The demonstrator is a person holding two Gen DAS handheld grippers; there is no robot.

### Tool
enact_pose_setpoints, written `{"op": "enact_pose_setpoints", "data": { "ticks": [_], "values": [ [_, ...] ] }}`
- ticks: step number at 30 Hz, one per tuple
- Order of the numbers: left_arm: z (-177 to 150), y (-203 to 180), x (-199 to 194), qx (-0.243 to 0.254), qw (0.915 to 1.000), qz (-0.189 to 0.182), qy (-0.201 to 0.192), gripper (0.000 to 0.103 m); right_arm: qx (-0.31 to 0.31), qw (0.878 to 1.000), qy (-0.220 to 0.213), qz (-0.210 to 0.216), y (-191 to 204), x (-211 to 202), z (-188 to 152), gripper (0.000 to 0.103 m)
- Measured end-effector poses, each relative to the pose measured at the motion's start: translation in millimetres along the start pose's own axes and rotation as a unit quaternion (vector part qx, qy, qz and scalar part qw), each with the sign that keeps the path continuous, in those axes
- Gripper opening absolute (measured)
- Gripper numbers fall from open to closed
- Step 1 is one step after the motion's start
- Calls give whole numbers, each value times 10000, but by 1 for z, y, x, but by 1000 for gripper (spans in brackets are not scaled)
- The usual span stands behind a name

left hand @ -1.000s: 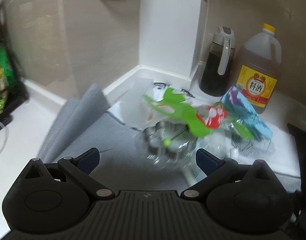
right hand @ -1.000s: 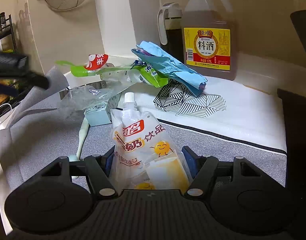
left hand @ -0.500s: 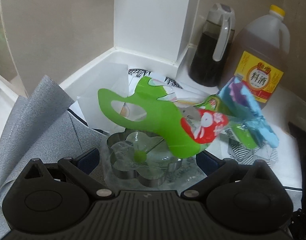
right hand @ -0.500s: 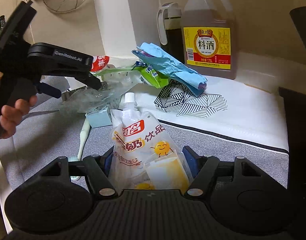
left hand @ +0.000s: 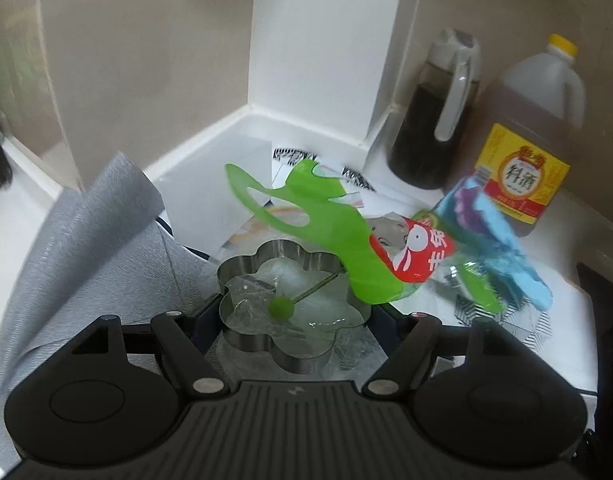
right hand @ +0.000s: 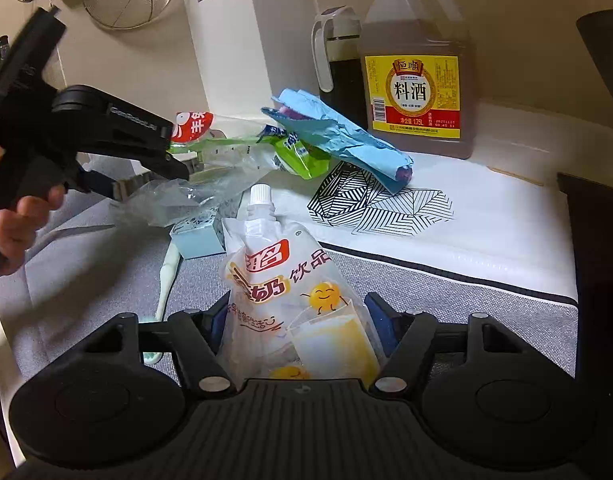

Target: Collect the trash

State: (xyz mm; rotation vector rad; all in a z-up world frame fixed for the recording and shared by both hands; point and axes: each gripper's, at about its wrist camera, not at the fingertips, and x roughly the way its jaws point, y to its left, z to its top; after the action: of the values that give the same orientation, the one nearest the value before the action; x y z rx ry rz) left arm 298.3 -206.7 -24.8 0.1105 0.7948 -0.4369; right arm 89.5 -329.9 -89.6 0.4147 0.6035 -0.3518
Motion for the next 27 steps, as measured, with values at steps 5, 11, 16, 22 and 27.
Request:
{"op": "enact_pose_setpoints", "data": {
  "ticks": [5,11,16,22,27],
  "values": [
    [-12,7,-31,141,9996,75,-227,81,66,10000,-37,32,-2,-1,-1,69],
    [-30,23,-84,147,9985,-36,-525,81,84,9999,-34,63,-2,-1,-1,69],
    [-64,35,-122,144,9978,-21,-642,81,96,9999,-38,73,-2,-2,0,69],
    [-102,55,-149,-51,9983,98,-575,81,137,9998,-77,97,-3,-4,0,68],
    [-128,76,-174,-317,9976,182,-589,81,173,9997,-92,112,-4,-5,-1,68]
  ]
}}
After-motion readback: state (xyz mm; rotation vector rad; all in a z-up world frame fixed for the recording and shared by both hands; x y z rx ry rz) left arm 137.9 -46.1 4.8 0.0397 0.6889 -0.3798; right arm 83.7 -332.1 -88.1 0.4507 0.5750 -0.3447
